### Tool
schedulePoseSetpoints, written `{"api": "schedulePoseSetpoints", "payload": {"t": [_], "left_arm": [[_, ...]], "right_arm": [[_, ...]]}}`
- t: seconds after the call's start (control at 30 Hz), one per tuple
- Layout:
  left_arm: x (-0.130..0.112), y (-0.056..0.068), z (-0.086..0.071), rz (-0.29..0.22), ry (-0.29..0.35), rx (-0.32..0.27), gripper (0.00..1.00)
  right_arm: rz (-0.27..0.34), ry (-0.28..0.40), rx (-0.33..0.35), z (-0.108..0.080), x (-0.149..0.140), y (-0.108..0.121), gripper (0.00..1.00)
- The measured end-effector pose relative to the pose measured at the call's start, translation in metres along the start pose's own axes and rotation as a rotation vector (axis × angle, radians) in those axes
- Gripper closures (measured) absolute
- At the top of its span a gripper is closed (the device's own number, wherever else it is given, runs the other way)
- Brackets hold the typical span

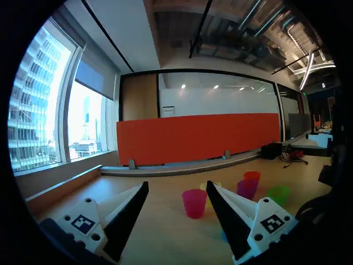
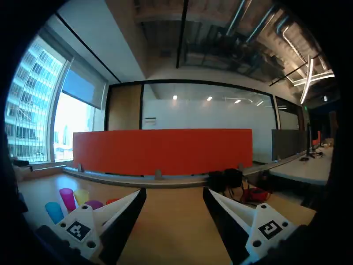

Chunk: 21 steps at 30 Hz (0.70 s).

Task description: Pour water

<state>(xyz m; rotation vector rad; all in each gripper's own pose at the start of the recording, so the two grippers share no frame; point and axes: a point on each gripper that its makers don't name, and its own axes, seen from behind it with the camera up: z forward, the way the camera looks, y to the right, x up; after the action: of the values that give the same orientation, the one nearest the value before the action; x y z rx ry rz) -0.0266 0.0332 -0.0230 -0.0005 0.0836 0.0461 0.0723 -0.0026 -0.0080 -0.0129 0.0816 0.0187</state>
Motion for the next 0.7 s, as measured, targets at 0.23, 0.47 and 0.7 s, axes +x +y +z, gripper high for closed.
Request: {"api": "schedulePoseSetpoints", "payload": {"t": [0.23, 0.47, 0.7], "left_arm": [[-0.014, -0.005, 0.007, -0.005, -0.008, 0.021, 0.03], [-0.023, -0.009, 0.012, -0.013, -0.01, 0.036, 0.03], [-0.028, -0.009, 0.012, -0.008, -0.004, 0.05, 0.03]], "right_arm": [[0.012, 0.004, -0.027, -0.005, -0.003, 0.006, 0.01], [0.037, 0.001, -0.043, -0.009, -0.004, 0.011, 0.01], [0.052, 0.01, -0.045, -0.009, 0.006, 0.015, 0.01]]}}
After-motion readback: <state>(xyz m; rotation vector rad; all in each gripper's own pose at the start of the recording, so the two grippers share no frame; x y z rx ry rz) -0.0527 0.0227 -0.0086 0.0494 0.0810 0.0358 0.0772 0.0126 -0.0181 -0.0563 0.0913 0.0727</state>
